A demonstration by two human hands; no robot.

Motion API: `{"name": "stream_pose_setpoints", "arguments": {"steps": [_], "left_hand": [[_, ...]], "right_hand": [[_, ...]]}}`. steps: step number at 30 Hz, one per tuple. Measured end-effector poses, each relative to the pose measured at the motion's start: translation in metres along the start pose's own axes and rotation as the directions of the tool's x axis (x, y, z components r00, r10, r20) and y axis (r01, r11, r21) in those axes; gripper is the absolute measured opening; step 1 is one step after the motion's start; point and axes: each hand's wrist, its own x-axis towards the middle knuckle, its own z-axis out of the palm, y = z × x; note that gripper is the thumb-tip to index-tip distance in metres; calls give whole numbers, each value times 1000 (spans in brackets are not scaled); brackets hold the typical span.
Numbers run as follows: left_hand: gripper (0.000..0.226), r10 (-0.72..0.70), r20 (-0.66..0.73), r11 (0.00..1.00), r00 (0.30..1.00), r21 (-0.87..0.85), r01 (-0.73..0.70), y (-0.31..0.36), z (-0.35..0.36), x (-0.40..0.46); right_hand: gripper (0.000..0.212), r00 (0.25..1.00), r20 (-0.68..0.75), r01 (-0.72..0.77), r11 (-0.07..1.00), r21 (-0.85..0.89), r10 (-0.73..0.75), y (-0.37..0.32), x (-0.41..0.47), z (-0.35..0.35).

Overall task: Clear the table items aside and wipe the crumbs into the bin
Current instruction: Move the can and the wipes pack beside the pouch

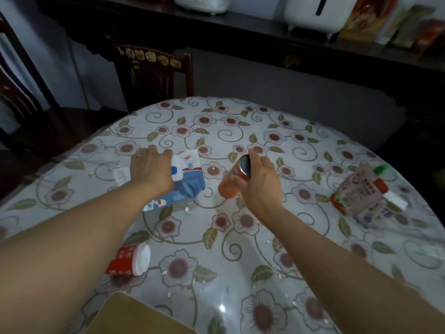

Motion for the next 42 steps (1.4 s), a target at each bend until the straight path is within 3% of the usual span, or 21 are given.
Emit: {"name": "stream_pose_setpoints", "arguments": {"steps": [3, 12, 18, 24, 27, 33, 39, 42], "left_hand": [[54, 36, 11, 999, 999, 14, -36, 30, -16, -17], [58, 203, 51, 975, 978, 78, -207, 132, -50, -62], [55, 344, 107, 933, 933, 71, -352, 253, -57, -101], [58, 454, 140, 885, 880, 43, -464, 357, -45, -129], [62, 502, 138, 856, 854, 60, -513, 406, -32, -140], [43, 586, 142, 801, 798, 51, -597, 479, -2, -149], [50, 626, 164, 762, 763, 82, -643, 525, 20, -145], [49, 612, 166, 770, 773, 100, -630, 539, 26, -140]], "right_hand": [[61, 998, 59, -5, 999, -38, 7, 16, -10, -17], [62, 999, -5, -48, 999, 16, 48, 82, -44, -90], [60, 977, -113, -186, 982, -42, 181, 182, -75, -153], [52, 917, -185, -358, 934, 7, 353, 272, -95, -189], [48, 855, -215, -461, 881, 100, 472, 314, -101, -201], [57, 724, -220, -554, 741, 379, 654, 385, -107, -209], [59, 491, -38, -596, 368, 714, 870, 437, -98, -207], [66, 479, 21, -590, 305, 748, 877, 452, -93, -200]]}}
